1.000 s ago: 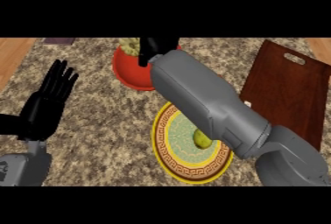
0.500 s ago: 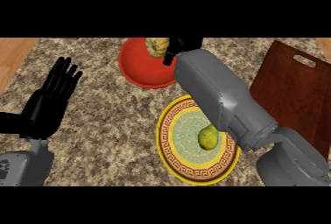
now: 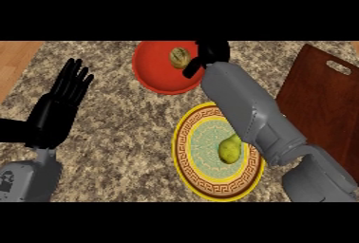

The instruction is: Pick the squash from the plate and place it in the bowl

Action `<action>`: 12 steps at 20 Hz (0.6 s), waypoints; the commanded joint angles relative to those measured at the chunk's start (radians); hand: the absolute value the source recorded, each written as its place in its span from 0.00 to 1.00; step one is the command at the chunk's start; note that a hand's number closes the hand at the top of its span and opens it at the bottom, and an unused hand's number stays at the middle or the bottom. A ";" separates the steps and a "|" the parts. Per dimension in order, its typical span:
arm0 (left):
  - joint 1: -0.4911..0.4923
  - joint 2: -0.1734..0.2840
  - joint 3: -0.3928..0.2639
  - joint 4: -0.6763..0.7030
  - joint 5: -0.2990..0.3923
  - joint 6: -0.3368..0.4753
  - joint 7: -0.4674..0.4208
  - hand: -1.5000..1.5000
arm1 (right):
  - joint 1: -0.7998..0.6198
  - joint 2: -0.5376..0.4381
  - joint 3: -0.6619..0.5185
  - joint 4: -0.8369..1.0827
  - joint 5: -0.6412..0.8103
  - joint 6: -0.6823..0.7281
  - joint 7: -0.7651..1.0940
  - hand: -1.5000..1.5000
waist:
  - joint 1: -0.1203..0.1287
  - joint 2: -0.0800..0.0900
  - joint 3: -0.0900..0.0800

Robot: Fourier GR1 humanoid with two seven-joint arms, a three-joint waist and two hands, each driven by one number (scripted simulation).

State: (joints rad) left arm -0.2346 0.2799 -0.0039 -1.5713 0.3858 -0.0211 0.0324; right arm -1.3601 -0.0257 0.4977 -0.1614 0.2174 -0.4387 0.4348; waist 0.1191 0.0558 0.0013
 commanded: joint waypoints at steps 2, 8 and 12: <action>-0.002 -0.010 -0.007 0.013 -0.012 0.005 -0.006 0.50 | 0.003 -0.008 -0.095 -0.042 -0.075 -0.087 -0.145 0.00 | -0.002 0.000 0.001; 0.006 -0.007 0.002 -0.004 -0.005 0.013 0.011 0.50 | 0.070 -0.044 -0.289 -0.146 -0.231 -0.268 -0.350 0.00 | -0.020 -0.006 0.003; 0.001 -0.009 0.013 0.020 -0.015 0.022 -0.001 0.50 | 0.078 -0.072 -0.363 -0.126 -0.274 -0.280 -0.437 0.00 | -0.033 -0.013 0.000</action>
State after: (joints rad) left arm -0.2207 0.2746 0.0039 -1.5672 0.3769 -0.0088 0.0322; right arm -1.3005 -0.0852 0.2087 -0.2858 -0.0079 -0.6741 0.0871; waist 0.0984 0.0464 0.0029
